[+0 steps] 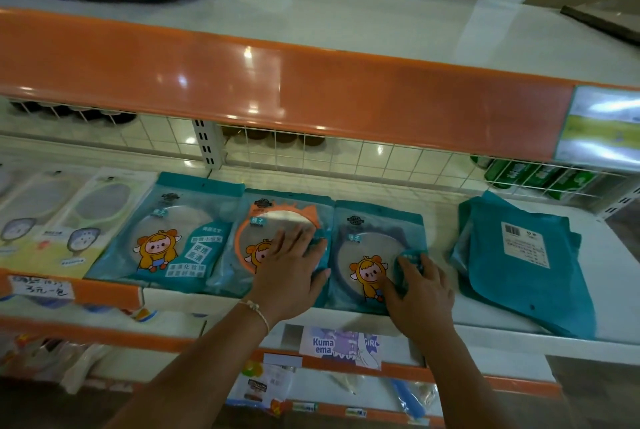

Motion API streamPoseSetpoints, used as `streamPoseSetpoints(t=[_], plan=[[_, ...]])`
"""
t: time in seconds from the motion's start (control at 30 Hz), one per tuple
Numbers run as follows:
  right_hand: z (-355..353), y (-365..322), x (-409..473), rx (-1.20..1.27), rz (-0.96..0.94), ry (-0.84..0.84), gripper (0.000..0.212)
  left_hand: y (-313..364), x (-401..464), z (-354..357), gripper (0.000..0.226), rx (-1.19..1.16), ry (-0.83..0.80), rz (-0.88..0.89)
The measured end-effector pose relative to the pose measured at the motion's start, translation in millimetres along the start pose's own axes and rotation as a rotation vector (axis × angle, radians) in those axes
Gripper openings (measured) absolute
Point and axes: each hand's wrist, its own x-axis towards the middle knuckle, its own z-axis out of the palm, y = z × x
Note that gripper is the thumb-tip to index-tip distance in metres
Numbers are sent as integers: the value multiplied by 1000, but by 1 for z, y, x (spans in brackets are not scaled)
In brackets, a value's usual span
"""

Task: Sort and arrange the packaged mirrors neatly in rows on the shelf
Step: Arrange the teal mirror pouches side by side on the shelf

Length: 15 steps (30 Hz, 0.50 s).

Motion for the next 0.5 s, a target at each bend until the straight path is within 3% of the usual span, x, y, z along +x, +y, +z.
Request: streamPoseSetpoints(t=[0.4, 0.5], plan=[[0, -9, -1, -46, -15, 8, 63, 4, 3, 2, 65, -1, 29, -12], [-2, -22, -4, -84, -50, 18, 70, 4, 3, 1, 66, -6, 27, -19]])
